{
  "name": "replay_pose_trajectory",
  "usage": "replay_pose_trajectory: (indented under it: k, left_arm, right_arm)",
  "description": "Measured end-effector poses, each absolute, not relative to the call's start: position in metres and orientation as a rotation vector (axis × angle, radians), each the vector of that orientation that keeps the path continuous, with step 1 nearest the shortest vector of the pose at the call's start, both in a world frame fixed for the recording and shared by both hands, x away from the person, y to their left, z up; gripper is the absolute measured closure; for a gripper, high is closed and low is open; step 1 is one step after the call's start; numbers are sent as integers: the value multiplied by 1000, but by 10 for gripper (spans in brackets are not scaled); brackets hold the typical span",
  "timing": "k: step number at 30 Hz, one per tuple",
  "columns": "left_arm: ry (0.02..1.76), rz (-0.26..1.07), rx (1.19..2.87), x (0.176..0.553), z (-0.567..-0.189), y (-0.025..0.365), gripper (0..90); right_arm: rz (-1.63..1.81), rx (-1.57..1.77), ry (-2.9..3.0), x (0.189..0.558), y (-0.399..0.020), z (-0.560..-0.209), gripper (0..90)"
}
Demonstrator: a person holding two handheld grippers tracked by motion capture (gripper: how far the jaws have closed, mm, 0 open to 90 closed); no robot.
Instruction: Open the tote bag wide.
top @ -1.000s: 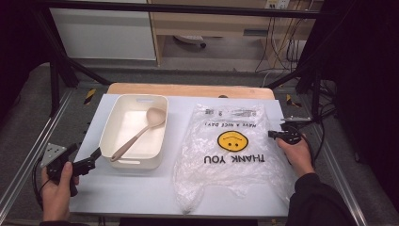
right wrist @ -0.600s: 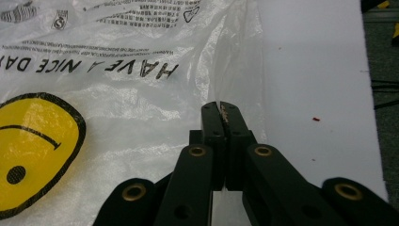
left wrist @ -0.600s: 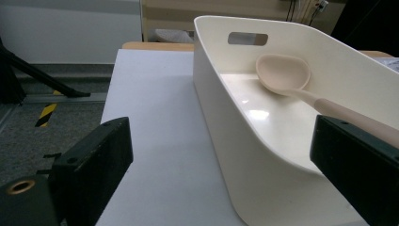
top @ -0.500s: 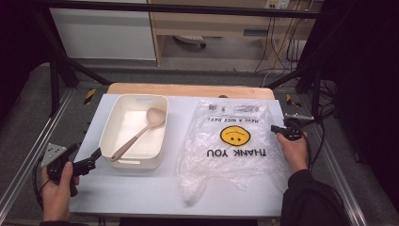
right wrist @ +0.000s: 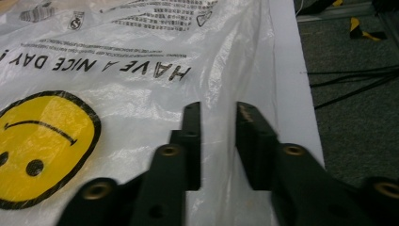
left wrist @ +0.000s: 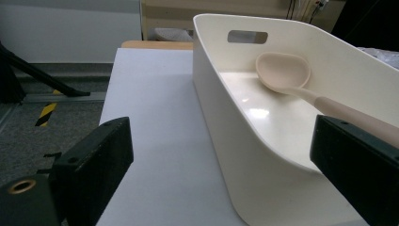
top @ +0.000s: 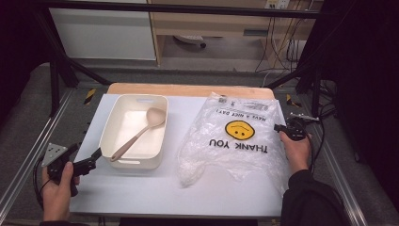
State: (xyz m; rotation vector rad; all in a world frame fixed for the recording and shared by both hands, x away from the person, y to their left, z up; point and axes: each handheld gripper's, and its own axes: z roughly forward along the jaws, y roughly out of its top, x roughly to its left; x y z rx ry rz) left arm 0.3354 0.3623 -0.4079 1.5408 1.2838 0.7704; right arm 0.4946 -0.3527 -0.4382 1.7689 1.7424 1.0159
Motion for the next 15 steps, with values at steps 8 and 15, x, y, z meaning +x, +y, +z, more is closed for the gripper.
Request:
replay_pose_trajectory:
  k: [8,15]
  left_arm:
    - [1289,775,1536,335,-408,363,62]
    - [1296,778,1531,335,-408,364,63]
  right_arm:
    - [1005,1668,1797,471,-346,-411,265]
    - [1005,1562,1886,441,-325,-399,138]
